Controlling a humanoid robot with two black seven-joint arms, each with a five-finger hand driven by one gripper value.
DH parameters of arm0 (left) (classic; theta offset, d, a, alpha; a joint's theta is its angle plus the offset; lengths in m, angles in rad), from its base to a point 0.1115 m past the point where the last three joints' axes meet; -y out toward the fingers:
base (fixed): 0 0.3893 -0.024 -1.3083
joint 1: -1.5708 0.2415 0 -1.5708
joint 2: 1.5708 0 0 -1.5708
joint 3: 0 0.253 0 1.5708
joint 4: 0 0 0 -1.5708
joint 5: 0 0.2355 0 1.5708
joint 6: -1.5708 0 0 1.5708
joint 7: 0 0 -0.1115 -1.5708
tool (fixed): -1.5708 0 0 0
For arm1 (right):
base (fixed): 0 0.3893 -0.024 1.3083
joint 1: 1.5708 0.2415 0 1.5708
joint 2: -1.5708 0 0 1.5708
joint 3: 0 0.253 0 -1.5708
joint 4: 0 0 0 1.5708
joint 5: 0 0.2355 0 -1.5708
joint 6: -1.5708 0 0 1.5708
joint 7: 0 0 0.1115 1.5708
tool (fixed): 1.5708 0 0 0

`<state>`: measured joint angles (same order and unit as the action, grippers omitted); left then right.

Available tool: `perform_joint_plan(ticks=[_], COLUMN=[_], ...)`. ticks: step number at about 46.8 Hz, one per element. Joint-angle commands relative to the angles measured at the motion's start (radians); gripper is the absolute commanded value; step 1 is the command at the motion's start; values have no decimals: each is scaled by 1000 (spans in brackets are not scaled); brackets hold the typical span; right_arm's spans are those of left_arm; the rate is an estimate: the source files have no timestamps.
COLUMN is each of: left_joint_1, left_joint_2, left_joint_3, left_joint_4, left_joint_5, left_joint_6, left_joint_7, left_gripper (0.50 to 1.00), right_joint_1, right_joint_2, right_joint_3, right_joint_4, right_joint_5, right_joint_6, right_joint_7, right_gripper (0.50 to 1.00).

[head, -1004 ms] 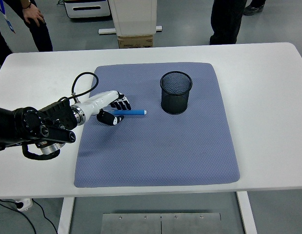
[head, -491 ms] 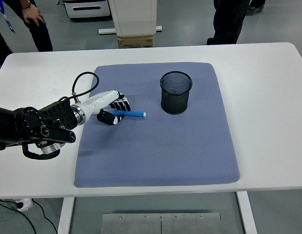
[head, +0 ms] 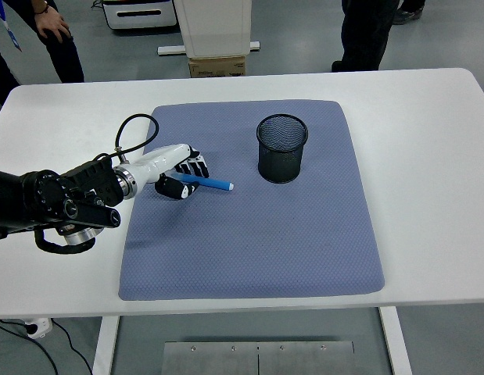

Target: Left hand places marker in pen holder

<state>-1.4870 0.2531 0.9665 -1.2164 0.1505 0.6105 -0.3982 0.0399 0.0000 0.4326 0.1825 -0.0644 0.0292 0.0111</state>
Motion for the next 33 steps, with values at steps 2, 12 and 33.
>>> perform_joint_plan(ticks=[2,12,33], left_joint_1=[-2,-4,-52], left_joint_2=[0,0,3], left_joint_3=[0,1,6], left_joint_4=[0,0,0], left_joint_5=[0,1,1], left_joint_6=[0,0,0], left_joint_7=[-1,-4,-19], left_gripper=[500,500,500], right_joint_1=[0,0,0], right_joint_2=[0,0,0], right_joint_3=[0,0,0], right_joint_4=[0,0,0], right_joint_5=[0,0,0], right_joint_6=[0,0,0], right_joint_7=[1,0,0], right_gripper=[1000,1000,1000])
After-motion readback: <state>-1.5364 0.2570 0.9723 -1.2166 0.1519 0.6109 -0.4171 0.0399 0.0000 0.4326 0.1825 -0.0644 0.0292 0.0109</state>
